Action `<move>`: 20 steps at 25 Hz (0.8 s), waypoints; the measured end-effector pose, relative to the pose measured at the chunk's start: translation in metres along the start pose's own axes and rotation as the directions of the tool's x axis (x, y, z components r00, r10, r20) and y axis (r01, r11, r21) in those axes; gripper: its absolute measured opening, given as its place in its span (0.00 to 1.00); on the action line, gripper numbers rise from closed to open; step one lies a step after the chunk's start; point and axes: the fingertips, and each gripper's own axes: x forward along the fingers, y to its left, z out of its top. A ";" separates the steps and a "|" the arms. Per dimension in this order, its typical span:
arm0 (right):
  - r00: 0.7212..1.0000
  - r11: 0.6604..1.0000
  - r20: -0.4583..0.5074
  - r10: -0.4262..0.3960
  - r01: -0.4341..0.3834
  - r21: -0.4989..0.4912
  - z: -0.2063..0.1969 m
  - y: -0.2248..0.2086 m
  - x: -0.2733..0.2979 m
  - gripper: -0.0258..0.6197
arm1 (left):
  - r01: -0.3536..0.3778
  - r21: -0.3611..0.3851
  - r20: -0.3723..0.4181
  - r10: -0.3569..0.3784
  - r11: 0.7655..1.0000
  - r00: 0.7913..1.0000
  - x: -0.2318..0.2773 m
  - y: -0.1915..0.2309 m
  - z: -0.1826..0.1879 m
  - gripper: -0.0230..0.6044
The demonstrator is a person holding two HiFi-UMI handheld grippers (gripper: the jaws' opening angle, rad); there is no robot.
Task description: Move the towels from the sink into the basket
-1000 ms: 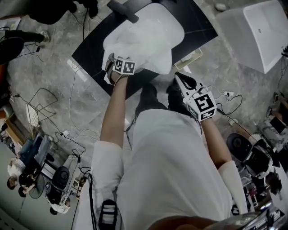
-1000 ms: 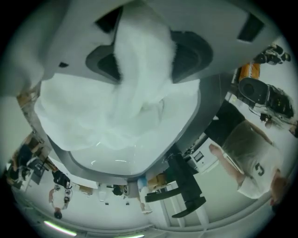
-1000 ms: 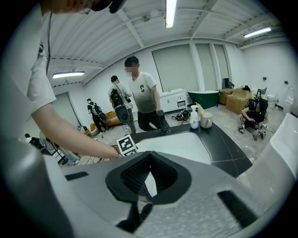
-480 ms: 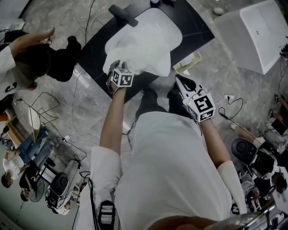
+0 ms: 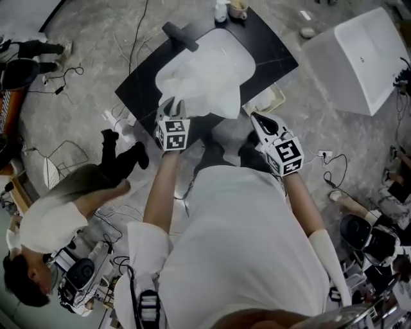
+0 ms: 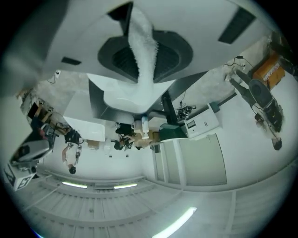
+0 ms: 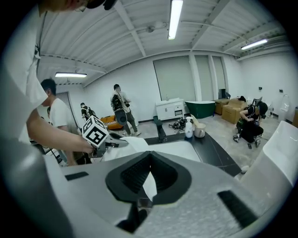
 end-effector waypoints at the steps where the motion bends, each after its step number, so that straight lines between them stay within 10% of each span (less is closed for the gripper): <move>1: 1.000 1.000 0.006 -0.001 0.001 -0.003 0.003 -0.001 -0.003 0.04 | 0.006 -0.011 0.026 -0.006 1.000 1.000 -0.008 -0.002 0.009 0.15; 8: 0.998 0.999 0.054 -0.017 0.018 -0.028 0.019 -0.007 -0.024 0.04 | 0.083 -0.069 0.202 -0.068 0.994 0.977 -0.069 -0.029 0.078 0.14; 20: 0.971 0.986 0.175 -0.166 0.167 0.010 0.056 -0.054 -0.090 0.04 | 0.240 0.027 0.416 -0.229 0.970 0.880 -0.142 -0.090 0.211 0.14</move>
